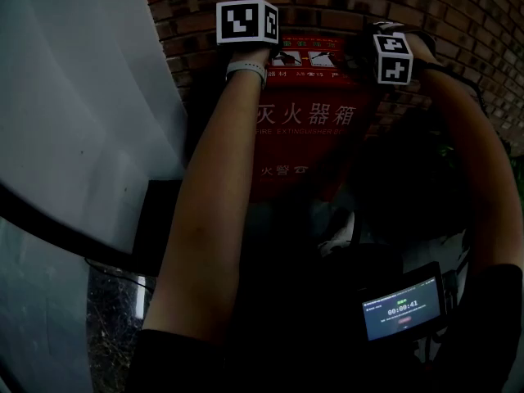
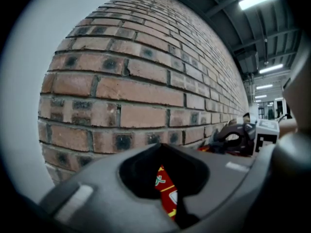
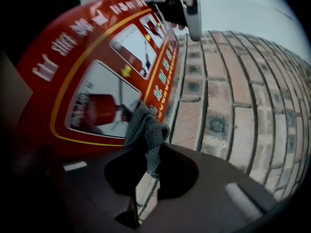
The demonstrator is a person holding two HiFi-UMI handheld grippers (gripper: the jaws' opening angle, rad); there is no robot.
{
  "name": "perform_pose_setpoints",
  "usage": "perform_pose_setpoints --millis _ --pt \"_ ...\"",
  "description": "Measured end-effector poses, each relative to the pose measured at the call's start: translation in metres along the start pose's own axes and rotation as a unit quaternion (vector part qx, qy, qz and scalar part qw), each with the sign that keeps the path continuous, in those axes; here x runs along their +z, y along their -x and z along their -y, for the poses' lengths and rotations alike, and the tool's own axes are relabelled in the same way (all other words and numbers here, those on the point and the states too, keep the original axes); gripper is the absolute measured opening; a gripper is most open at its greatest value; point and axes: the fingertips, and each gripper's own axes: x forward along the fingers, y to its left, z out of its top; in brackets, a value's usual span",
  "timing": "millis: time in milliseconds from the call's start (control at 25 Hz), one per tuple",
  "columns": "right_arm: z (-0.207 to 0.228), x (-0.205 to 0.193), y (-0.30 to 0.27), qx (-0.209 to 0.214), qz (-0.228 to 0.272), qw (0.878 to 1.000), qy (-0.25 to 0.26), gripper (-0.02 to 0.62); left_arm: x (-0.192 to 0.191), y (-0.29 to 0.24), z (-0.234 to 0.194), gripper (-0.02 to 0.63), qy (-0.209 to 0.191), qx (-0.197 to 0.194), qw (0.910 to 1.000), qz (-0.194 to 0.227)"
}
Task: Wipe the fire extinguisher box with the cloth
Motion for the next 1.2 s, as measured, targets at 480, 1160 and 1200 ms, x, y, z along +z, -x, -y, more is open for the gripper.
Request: perform_pose_setpoints --millis 480,1160,1200 --pt "-0.046 0.021 0.089 -0.008 0.061 0.998 0.008 0.032 0.004 0.007 0.000 0.002 -0.001 0.010 0.9999 0.005" --pt "-0.129 0.123 0.201 -0.085 0.337 0.902 -0.257 0.035 -0.066 0.193 0.071 0.003 -0.161 -0.123 0.9657 0.162" --pt "-0.142 0.135 0.200 -0.077 0.355 0.889 -0.278 0.035 -0.088 0.205 0.081 0.003 -0.160 -0.132 0.9642 0.166"
